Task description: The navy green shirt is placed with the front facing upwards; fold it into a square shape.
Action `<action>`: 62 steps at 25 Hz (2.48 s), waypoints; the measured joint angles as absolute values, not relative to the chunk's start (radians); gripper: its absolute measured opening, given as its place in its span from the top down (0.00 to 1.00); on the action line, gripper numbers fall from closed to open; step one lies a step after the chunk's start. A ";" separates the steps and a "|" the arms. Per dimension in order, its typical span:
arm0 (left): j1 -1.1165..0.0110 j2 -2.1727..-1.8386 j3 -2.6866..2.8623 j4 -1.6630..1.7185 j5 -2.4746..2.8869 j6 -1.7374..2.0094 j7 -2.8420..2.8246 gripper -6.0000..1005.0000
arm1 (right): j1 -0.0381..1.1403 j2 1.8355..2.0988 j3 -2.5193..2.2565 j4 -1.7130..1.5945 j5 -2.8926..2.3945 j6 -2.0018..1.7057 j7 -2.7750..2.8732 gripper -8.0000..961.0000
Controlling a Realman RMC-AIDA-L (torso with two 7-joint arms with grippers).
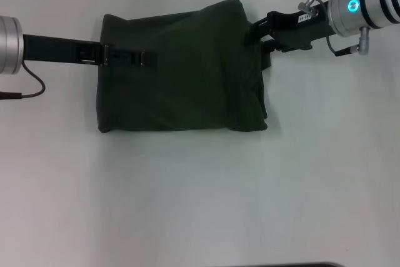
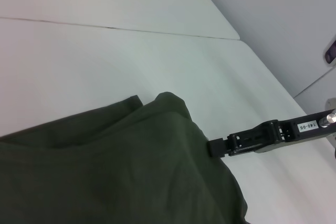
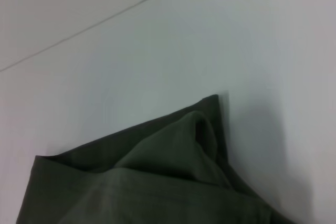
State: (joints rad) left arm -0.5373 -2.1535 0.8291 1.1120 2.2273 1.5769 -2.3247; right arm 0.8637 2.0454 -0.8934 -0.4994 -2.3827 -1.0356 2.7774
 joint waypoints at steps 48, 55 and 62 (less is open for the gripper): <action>-0.535 -2.149 0.821 1.111 2.227 1.575 -2.336 0.16 | 0.872 2.069 -0.928 -0.712 -2.347 -1.018 2.766 0.98; -0.538 -2.145 0.819 1.110 2.227 1.562 -2.338 0.16 | 0.880 2.083 -0.943 -0.745 -2.270 -1.101 2.717 0.98; -0.536 -2.139 0.818 1.094 2.227 1.541 -2.338 0.16 | 0.883 2.086 -0.944 -0.761 -2.214 -1.155 2.672 0.98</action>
